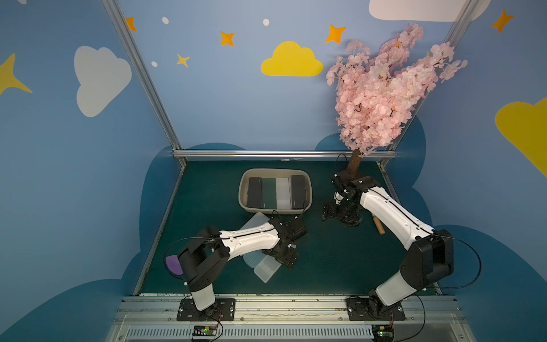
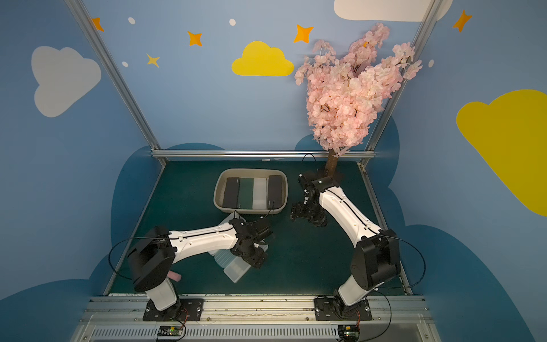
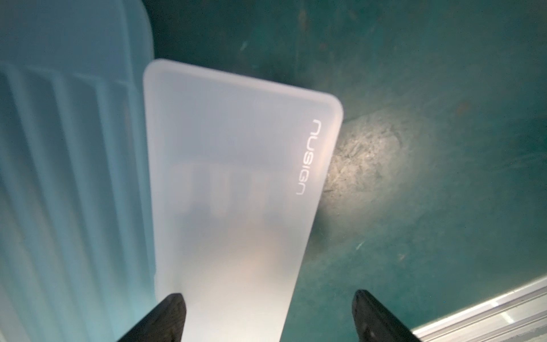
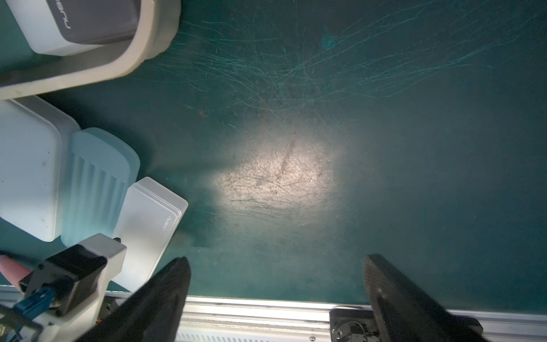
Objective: Put the pencil case into the storage box
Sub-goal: Pick up the pencil case from the center of the board.
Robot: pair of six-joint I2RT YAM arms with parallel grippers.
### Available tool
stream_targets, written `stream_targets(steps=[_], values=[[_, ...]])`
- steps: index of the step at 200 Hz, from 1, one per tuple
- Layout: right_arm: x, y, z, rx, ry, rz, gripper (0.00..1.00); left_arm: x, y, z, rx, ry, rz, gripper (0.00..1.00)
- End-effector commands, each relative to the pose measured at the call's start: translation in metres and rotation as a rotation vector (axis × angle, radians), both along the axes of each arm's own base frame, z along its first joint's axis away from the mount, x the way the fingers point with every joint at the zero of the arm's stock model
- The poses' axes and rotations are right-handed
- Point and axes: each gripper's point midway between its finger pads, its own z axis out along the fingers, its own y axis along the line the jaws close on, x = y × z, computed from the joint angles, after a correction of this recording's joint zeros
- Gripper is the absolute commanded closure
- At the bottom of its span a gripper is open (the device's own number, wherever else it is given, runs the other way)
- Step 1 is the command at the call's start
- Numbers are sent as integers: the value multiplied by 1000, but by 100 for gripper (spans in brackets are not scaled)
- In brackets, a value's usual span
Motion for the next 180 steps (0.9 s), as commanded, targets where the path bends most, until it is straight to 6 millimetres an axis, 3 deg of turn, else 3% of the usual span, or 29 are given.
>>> stream_targets(steps=[1,57,94,180], values=[[-4,-4,7,0,-2,0,4,-32,5,-36,39,146,-11,10],[6,0,15,8,-25,8,4,2,12,4,74,-49,3,7],[7,1,15,11,-21,9,4,12,17,24,70,-115,29,5],[8,3,11,9,-9,12,4,6,32,-2,115,-67,67,5]])
